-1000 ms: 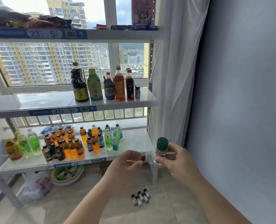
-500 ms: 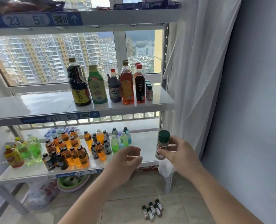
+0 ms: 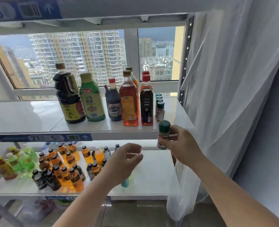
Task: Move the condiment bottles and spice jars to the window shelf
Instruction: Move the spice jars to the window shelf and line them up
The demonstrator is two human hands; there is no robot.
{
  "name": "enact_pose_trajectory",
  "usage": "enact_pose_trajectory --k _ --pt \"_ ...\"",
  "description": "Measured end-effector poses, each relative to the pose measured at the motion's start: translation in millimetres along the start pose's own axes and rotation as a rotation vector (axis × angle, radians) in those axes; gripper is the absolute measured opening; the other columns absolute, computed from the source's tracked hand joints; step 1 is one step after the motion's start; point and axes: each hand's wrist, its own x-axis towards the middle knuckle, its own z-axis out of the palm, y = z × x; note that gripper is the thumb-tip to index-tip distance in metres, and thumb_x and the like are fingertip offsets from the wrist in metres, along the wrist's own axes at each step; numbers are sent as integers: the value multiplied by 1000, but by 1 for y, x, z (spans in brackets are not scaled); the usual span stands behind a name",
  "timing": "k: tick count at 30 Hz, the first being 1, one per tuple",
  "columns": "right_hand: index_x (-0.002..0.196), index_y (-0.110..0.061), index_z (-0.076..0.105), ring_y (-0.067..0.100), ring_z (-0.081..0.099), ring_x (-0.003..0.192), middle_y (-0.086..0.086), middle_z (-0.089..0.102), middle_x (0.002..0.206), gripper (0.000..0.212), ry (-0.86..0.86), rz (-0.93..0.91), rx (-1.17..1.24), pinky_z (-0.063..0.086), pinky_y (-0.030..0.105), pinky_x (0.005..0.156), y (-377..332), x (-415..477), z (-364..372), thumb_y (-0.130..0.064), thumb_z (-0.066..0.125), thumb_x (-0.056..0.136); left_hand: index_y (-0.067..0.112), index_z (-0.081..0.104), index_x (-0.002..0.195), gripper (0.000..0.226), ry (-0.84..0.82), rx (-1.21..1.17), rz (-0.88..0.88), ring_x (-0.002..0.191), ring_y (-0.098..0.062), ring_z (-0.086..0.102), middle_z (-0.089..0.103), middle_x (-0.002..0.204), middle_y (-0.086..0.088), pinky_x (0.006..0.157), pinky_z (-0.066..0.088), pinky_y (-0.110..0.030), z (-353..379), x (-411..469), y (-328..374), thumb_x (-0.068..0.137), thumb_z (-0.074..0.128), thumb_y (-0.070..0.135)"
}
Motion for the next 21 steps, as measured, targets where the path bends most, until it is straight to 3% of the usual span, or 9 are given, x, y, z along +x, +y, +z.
enact_pose_trajectory --k 4,7,9,12,17,21 --pt "118 -24 68 13 69 94 -7 73 105 34 -10 22 -22 46 25 80 17 47 1 -20 81 87 33 68 118 22 4 8 -32 104 5 67 72 111 21 84 54 -20 8 34 -1 96 67 32" --pt "122 -20 67 19 69 96 -4 72 108 35 -2 50 -37 45 22 74 31 77 6 -19 79 89 33 68 121 25 3 28 -52 104 4 66 71 112 21 84 54 -20 9 57 -3 96 67 33" --pt "122 -19 66 20 69 96 -2 71 107 34 13 76 -34 46 21 71 39 94 11 -18 77 90 35 67 121 25 -5 45 -60 103 5 65 70 112 22 80 52 -16 9 71 -7 96 67 34" --pt "122 -18 64 21 67 95 -2 69 107 33 52 120 -25 48 27 80 47 111 25 -18 76 92 38 67 120 23 -36 42 -79 103 7 64 69 112 23 77 50 -14 11 88 -16 97 66 35" --pt "116 -19 66 15 66 94 -5 71 105 27 138 94 -65 45 25 72 57 132 41 -30 74 92 39 66 118 22 -75 24 -100 105 4 65 69 112 23 83 54 -19 11 108 -24 96 67 35" --pt "115 -18 65 16 66 94 -4 71 104 27 163 114 -80 45 28 76 56 143 44 -29 74 92 40 66 117 21 -86 21 -99 104 7 64 68 112 24 84 54 -20 6 116 -29 96 66 37"
